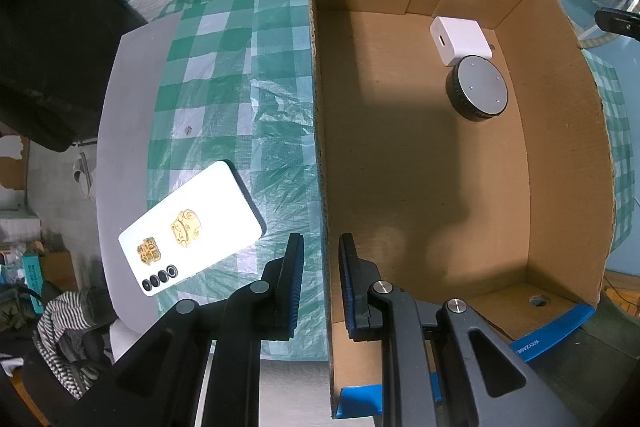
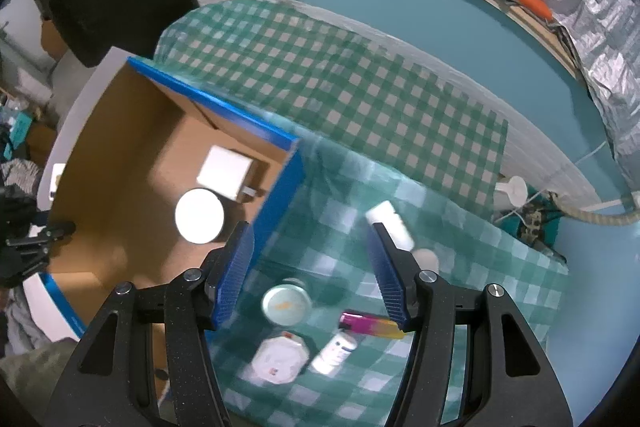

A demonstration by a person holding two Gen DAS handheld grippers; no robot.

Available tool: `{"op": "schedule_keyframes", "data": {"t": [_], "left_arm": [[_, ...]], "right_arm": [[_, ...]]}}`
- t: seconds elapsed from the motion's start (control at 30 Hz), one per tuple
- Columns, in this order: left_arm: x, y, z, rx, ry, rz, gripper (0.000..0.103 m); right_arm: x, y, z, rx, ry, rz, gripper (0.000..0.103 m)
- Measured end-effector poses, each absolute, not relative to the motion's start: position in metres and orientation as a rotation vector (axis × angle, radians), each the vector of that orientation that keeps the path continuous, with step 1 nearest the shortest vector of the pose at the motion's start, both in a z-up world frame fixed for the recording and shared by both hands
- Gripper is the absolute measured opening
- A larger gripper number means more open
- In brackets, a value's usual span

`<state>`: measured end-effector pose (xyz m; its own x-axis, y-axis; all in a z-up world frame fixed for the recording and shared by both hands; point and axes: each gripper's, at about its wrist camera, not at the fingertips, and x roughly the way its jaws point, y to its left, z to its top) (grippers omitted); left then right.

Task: Organize rigid objects
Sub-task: 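Move the right tool back and close on the white pill bottle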

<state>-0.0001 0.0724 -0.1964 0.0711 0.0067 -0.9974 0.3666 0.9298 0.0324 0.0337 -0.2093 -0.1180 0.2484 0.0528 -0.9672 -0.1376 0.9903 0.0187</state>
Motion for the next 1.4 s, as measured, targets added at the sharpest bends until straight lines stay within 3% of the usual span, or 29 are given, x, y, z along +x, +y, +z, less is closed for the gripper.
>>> {"op": "schedule_keyframes", "data": {"t": [0.57,1.4], "left_arm": [[0.000,0.077,-0.197,0.288,1.501,-0.227,0.017],[0.003,0.069,-0.200,0.280,1.524,-0.188,0.017]], "right_arm": [[0.041,-0.271,-0.178,-0.072,1.383,0.106,0.059],[0.062,-0.272,-0.244,-0.212,1.477,0.166,0.059]]}}
